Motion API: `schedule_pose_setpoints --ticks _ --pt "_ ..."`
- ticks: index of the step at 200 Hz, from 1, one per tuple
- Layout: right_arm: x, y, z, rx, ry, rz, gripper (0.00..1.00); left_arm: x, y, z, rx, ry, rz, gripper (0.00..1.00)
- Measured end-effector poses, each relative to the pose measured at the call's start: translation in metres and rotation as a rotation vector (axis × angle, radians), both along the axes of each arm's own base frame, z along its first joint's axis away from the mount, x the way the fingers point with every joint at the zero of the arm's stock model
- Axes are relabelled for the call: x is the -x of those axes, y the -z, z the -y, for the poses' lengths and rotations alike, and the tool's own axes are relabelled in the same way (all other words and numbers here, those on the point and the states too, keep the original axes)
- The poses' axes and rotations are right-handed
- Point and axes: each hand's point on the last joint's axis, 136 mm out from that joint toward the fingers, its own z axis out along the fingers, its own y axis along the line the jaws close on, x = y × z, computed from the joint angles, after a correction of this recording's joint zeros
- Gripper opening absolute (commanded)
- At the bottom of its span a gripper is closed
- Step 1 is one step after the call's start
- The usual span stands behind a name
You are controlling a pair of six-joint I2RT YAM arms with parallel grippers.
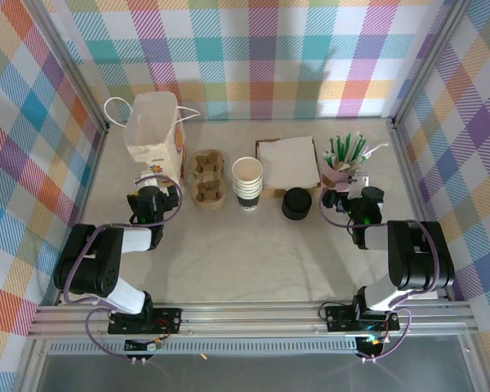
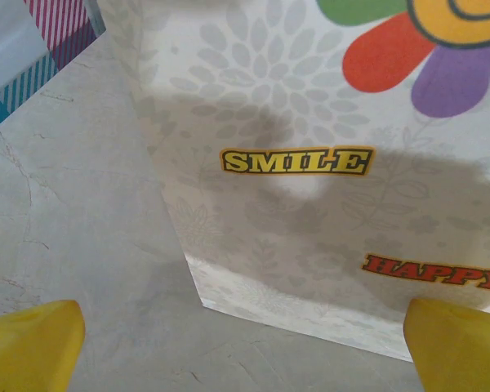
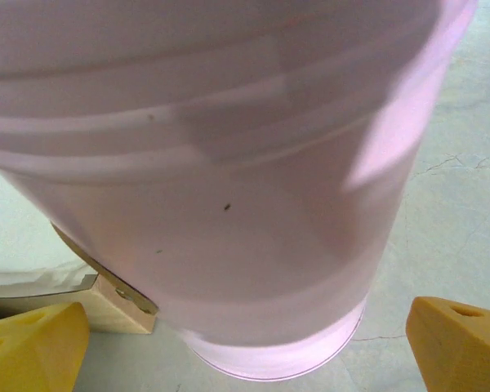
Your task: Pack the takeout coffee
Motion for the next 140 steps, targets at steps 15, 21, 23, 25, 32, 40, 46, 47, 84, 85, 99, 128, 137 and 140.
schedule_pose_setpoints --ticks 15,21,23,25,32,40,46,47,84,85,99,128,137,140 --pt "0.0 0.0 -0.0001 0.002 -0.001 0.0 0.99 0.0 0.0 0.0 0.0 0.0 0.0 1.0" --pt "0.0 0.0001 -0.0002 0.002 -0.001 0.0 0.99 0.0 0.0 0.0 0.0 0.0 0.0 1.0" --pt "0.0 0.0001 -0.0002 0.002 -0.001 0.0 0.99 0.0 0.0 0.0 0.0 0.0 0.0 1.0" --pt "0.0 0.0001 -0.0001 0.003 -0.001 0.0 0.99 0.0 0.0 0.0 0.0 0.0 0.0 1.0" --pt "0.0 0.0001 -0.0002 0.003 -0.002 0.0 0.99 0.0 0.0 0.0 0.0 0.0 0.0 1.0" --pt "0.0001 0.0002 -0.0002 0.004 -0.002 0.0 0.99 0.0 0.0 0.0 0.0 0.0 0.0 1.0" --pt "0.0001 0.0002 -0.0001 0.006 -0.002 0.0 0.99 0.0 0.0 0.0 0.0 0.0 0.0 1.0" --pt "0.0001 0.0002 -0.0001 0.006 -0.003 0.0 0.99 0.0 0.0 0.0 0.0 0.0 0.0 1.0" --pt "0.0001 0.0003 -0.0002 0.007 -0.003 0.0 0.99 0.0 0.0 0.0 0.0 0.0 0.0 1.0" --pt "0.0001 0.0003 -0.0001 0.007 -0.003 0.0 0.99 0.0 0.0 0.0 0.0 0.0 0.0 1.0" --pt "0.0001 0.0003 -0.0001 0.009 -0.004 0.001 0.99 0.0 0.0 0.0 0.0 0.0 0.0 1.0" --pt "0.0001 0.0003 -0.0001 0.013 -0.005 0.001 0.99 -0.0001 0.0 0.0 0.0 0.0 0.0 1.0" --pt "0.0002 0.0003 -0.0002 0.013 -0.006 0.001 0.99 -0.0005 -0.0003 0.0001 0.0 0.0 -0.001 1.0" --pt "0.0002 0.0003 -0.0002 0.013 -0.006 0.001 0.99 -0.0006 -0.0003 0.0001 0.0 0.0 -0.002 1.0"
